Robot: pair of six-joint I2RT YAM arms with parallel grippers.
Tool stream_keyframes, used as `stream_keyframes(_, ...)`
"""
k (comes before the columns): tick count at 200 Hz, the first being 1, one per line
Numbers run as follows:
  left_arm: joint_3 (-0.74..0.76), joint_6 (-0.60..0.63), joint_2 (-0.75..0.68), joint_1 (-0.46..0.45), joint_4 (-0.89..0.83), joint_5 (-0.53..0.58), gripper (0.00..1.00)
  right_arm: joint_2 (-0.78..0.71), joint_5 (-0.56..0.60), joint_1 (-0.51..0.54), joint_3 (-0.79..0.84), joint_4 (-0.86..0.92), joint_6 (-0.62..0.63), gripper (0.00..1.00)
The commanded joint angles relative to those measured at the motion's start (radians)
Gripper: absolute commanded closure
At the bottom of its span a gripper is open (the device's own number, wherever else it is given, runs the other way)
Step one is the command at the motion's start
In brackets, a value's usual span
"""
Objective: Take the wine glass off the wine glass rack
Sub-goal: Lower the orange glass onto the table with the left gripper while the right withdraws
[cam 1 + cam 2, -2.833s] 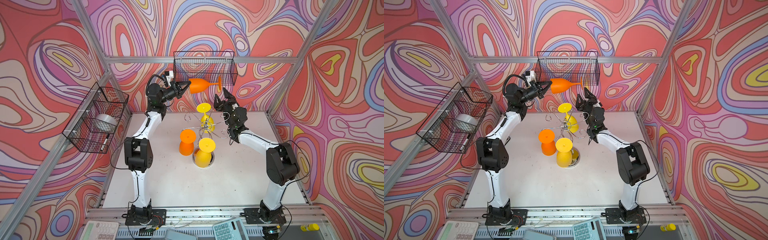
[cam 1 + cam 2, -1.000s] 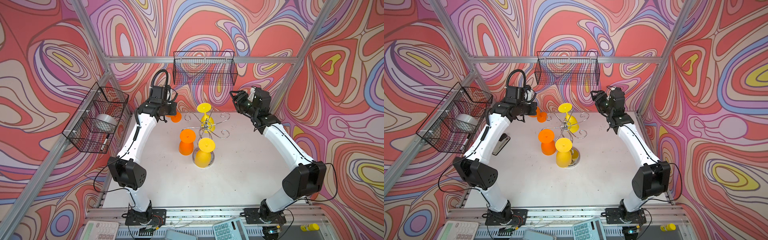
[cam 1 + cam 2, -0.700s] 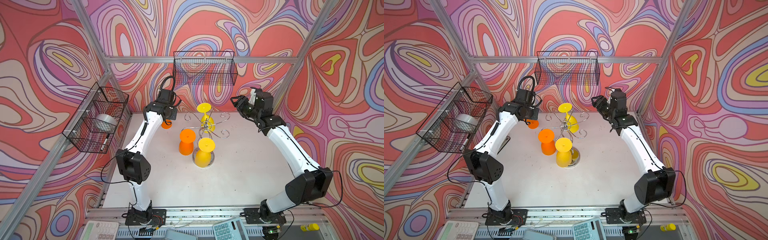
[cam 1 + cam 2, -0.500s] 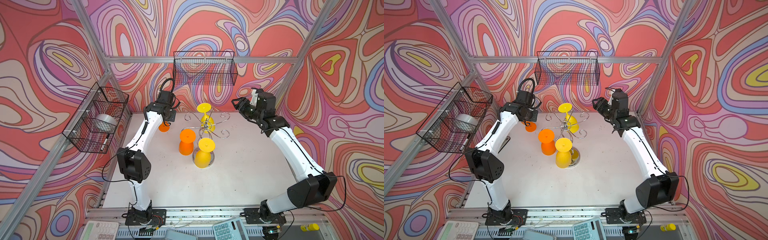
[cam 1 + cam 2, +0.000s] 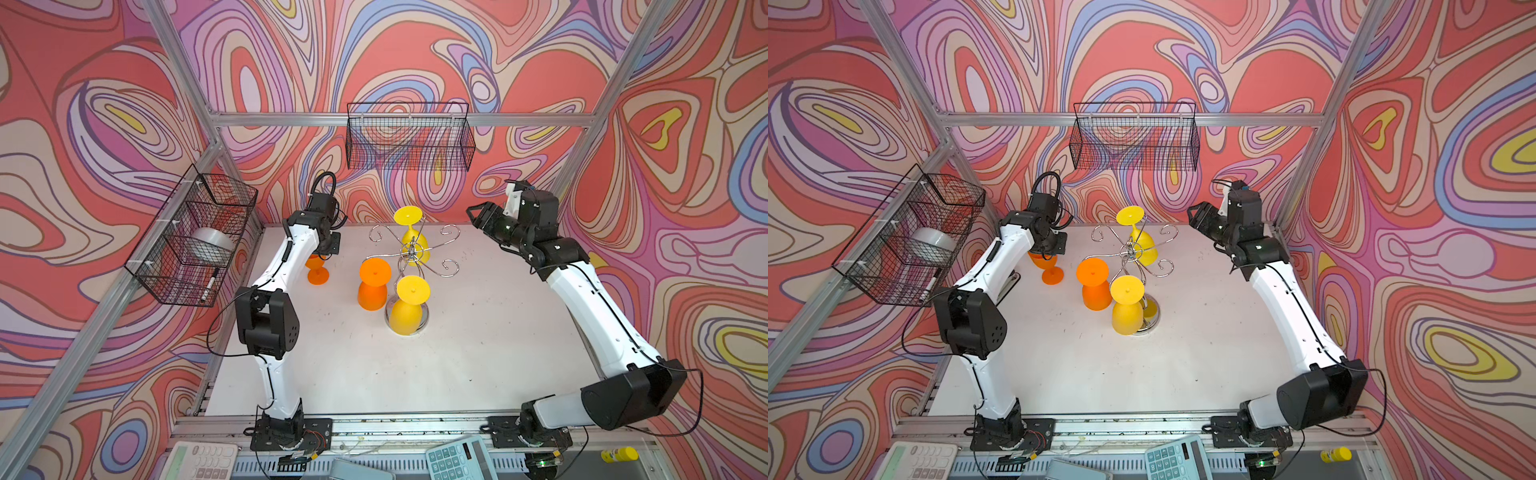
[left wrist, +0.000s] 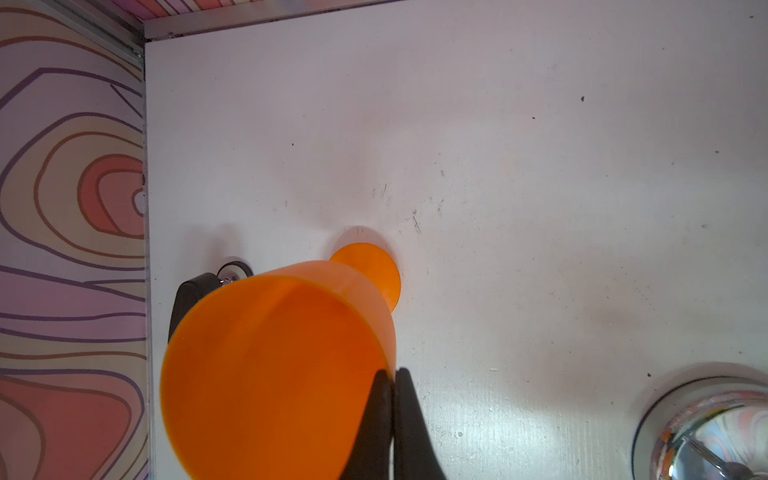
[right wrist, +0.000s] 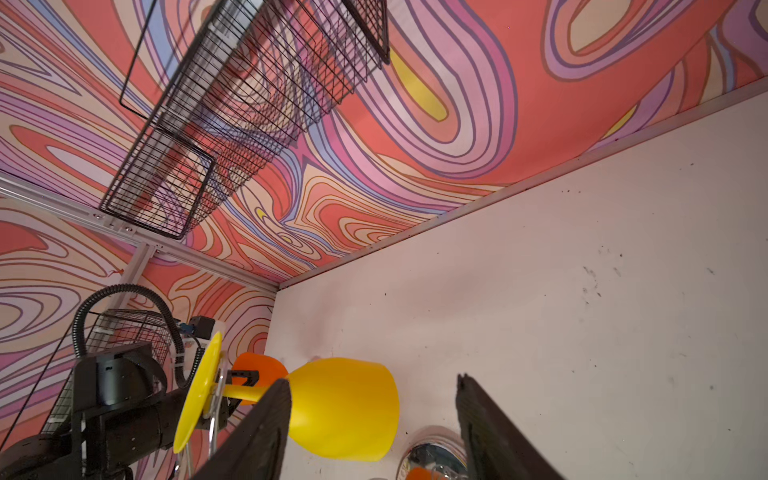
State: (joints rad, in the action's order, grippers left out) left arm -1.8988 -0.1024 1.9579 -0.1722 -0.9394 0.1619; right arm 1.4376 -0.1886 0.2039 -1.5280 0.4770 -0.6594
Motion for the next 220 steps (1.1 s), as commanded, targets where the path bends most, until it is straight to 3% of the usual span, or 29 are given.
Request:
stream_keyframes(1,0.021,-0.019,0.015,0.008,-0.014,-0.007,1.0,-0.02,0.019,-0.002,0.022,0.026,0.04,0.33)
stream_keyframes(127,0.009,-0.023,0.037,0.022,-0.017,0.007,1.0,-0.022,0.01,-0.002,0.023,0.034,0.068,0.32)
stream_keyframes(178,-0.074,-0.022,0.031,0.022,-0.028,0.025,0.51,-0.027,0.011,-0.002,0.035,0.024,0.072,0.28)
stream_keyframes(220,-0.241,-0.009,0.066,0.022,-0.082,0.055,0.31,-0.028,0.013,-0.002,0.029,0.024,0.079,0.25)
